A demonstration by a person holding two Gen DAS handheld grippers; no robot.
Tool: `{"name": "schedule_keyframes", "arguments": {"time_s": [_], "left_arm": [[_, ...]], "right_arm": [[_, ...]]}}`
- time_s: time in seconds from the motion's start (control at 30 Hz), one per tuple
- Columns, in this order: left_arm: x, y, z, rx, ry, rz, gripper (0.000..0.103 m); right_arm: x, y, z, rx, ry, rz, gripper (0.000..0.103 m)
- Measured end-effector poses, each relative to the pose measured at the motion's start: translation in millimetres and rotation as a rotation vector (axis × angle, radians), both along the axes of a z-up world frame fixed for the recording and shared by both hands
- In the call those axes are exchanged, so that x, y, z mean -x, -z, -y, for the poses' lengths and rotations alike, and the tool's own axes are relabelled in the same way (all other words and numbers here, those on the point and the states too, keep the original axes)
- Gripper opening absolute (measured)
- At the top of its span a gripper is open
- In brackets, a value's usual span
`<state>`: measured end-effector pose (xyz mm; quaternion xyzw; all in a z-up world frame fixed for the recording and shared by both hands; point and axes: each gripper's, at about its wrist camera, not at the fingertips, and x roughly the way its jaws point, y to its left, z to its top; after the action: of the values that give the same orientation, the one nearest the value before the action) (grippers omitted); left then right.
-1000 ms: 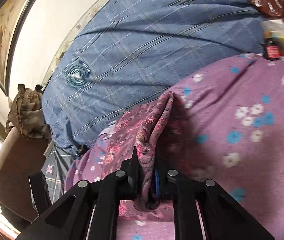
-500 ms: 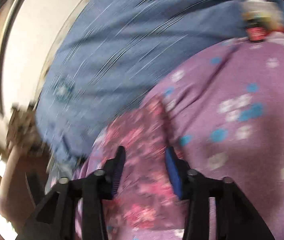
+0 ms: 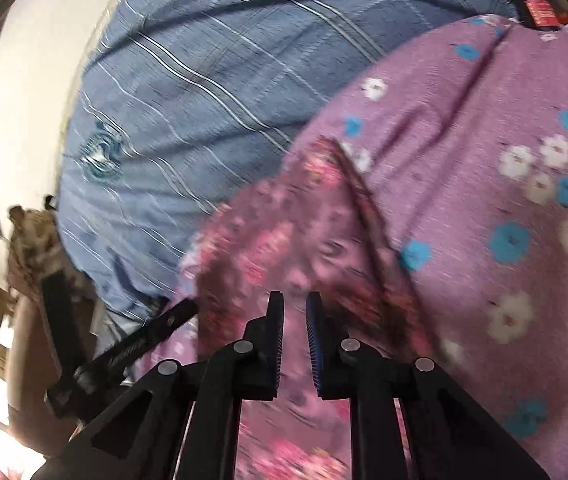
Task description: Fold small clothes
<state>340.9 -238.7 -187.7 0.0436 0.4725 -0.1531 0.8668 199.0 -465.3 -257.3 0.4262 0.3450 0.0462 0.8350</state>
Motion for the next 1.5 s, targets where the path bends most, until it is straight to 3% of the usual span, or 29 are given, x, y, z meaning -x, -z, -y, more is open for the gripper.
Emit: {"name": "schedule_keyframes", "arguments": {"time_s": [0.1,0.2,0.27,0.4,0.5,0.57,0.67,0.83,0.97,1.07,1.13,1.3,1.5], "left_arm": [[-28.5,8.9,13.6,-0.028,-0.02,0.02,0.078],[-62.5,45.1,25.4,-0.095,-0.026,-0.058,0.08],[-75.7,62.1,19.8,-0.038,-0.043,-0.132,0.083],[-72.4,54.4,4.4,0.021,-0.066,-0.109,0.083],[-44.7,34.0,-10.3,0.015,-0.071,-0.018,0.083],[-11.4,19.1,-14.2,-0.006,-0.041,0.061,0.083],[42.9,11.1,-20.8,-0.079,-0.025,0.154,0.084],[112.6,37.1,-46.4,-0.14,-0.003,0.131,0.085],[134.1,55.9,-36.7,-0.213,0.022,0.123,0.089],[148.0,28.7,-27.8,-0.223,0.029,0.155,0.089],[165.1,-1.5,-34.9,-0.205,0.028,0.251,0.089],[207.1,-69.2,-59.4,-0.165,-0.014,0.432,0.092],[243.9,-121.7,-88.6,-0.089,-0.053,0.521,0.096]], "right_arm": [[-24.8,14.1,-8.5,0.027,-0.005,-0.08,0.03],[-30.9,16.1,-11.6,0.042,-0.009,-0.095,0.03],[-28.5,10.3,-11.8,0.049,-0.025,-0.095,0.03],[-16.1,-9.0,-6.3,0.038,-0.003,0.022,0.032],[-17.1,-8.5,-12.1,0.066,-0.027,-0.008,0.033],[-23.8,12.4,-18.6,0.081,-0.053,-0.13,0.031],[-15.8,6.8,-17.4,0.079,-0.031,-0.113,0.029],[34.7,-9.6,-20.9,0.084,-0.024,-0.044,0.032],[53.9,20.0,-28.9,0.123,-0.035,-0.15,0.031],[75.7,8.7,-29.8,0.123,-0.029,-0.143,0.032],[101.5,-12.5,-33.5,0.154,0.003,-0.052,0.045],[151.2,-67.7,-48.0,0.239,0.052,0.124,0.049],[187.4,-129.1,-84.3,0.357,0.052,0.249,0.057]]}}
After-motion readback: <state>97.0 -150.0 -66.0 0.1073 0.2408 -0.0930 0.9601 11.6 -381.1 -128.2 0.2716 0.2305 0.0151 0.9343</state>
